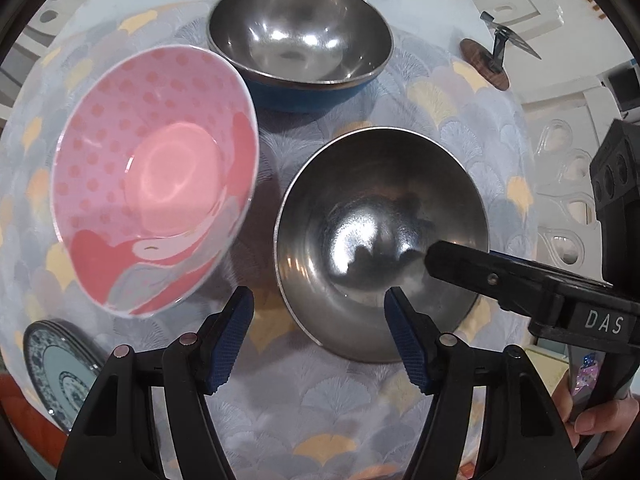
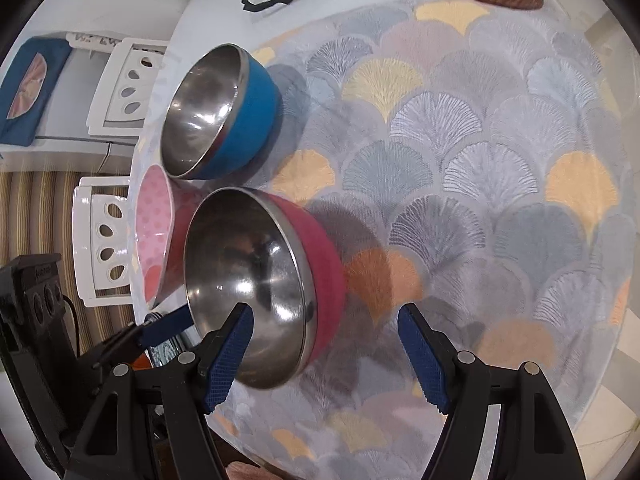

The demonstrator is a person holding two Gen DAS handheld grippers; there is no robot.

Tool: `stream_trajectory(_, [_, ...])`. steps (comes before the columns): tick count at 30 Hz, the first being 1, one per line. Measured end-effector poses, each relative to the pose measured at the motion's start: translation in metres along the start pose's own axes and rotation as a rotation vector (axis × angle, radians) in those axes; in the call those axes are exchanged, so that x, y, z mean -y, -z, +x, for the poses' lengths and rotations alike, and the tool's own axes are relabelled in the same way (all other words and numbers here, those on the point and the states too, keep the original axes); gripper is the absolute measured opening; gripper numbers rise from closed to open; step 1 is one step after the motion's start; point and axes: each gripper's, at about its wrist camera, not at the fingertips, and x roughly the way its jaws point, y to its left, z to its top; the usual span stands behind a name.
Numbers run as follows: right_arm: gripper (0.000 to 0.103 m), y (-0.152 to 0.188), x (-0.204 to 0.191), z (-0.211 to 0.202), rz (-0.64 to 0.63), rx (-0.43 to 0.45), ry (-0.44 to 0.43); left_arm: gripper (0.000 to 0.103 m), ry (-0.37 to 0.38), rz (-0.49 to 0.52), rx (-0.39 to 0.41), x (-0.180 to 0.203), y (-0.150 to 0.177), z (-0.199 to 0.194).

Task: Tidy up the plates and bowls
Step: 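Grasp the rim of the red-exterior steel bowl with both tools, then lift the red-exterior steel bowl and carry it toward the other steel bowl with both tools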

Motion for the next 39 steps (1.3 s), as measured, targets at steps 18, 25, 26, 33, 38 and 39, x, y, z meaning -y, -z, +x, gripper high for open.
stream_trajectory(18, [0.042, -0.006, -0.017, 0.029, -0.006, 0.002, 0.046, 0.033, 0.005, 0.087, -0.022, 0.005, -0.001, 0.023])
stream_trajectory(25, [0.043, 0.004, -0.021, 0.016, 0.002, 0.035, 0.070, 0.033, 0.024, 0.131, -0.019, 0.010, 0.003, 0.015])
stream_trajectory(26, [0.043, 0.006, -0.021, 0.013, 0.008, 0.040, 0.067, 0.033, 0.024, 0.142, -0.016, 0.011, 0.003, 0.013])
stream_trajectory(33, [0.044, 0.018, -0.026, -0.006, 0.033, 0.090, 0.075, 0.033, 0.038, 0.187, 0.001, 0.023, 0.002, -0.006])
stream_trajectory(38, [0.044, 0.023, -0.034, -0.019, 0.043, 0.116, 0.077, 0.033, 0.061, 0.196, 0.014, 0.017, 0.005, -0.022])
stream_trajectory(39, [0.044, 0.025, -0.036, -0.022, 0.047, 0.121, 0.072, 0.033, 0.066, 0.197, 0.019, 0.013, 0.006, -0.025])
